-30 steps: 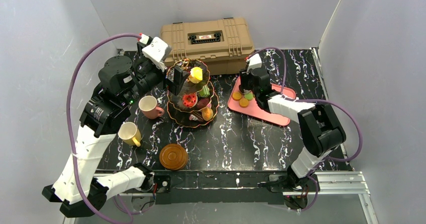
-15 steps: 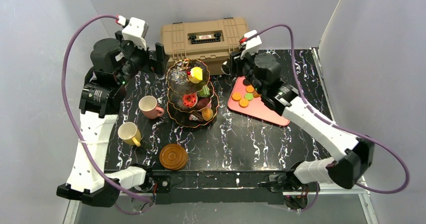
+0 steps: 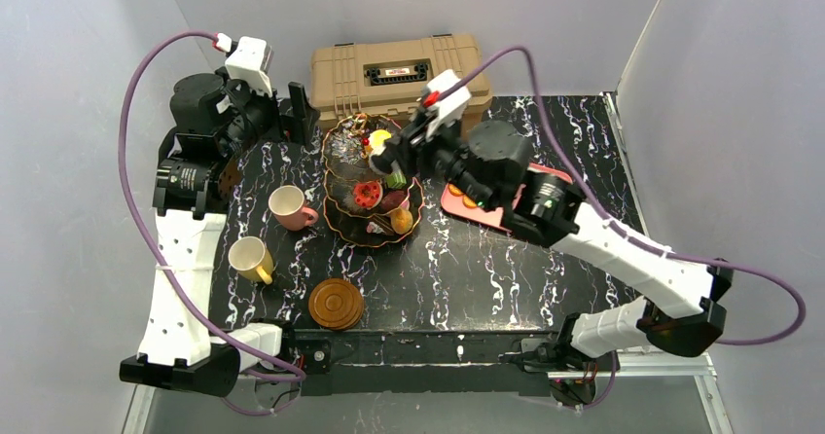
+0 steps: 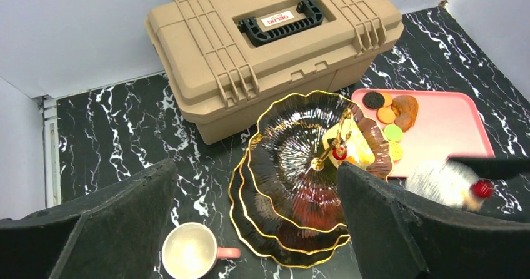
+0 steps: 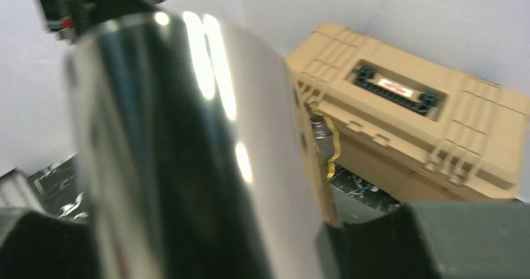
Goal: Serve the afternoon tea
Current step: Place the desert on the desert table.
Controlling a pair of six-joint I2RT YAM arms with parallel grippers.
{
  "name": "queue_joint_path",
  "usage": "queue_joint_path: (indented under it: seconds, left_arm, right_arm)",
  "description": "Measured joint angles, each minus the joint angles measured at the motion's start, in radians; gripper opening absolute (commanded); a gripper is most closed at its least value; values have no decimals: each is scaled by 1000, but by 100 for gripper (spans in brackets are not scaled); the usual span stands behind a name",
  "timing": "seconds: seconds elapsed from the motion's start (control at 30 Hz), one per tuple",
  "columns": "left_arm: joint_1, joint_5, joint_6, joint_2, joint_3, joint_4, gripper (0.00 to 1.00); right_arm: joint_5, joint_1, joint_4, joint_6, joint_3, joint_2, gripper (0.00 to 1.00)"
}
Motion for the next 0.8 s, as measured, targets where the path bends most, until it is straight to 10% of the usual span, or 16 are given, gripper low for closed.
queue_joint_path:
  seconds: [0.8]
  left_arm:
    - [4, 45, -1, -31, -15, -7, 98]
  right_arm:
    - [156, 153, 216, -58, 33, 216, 18]
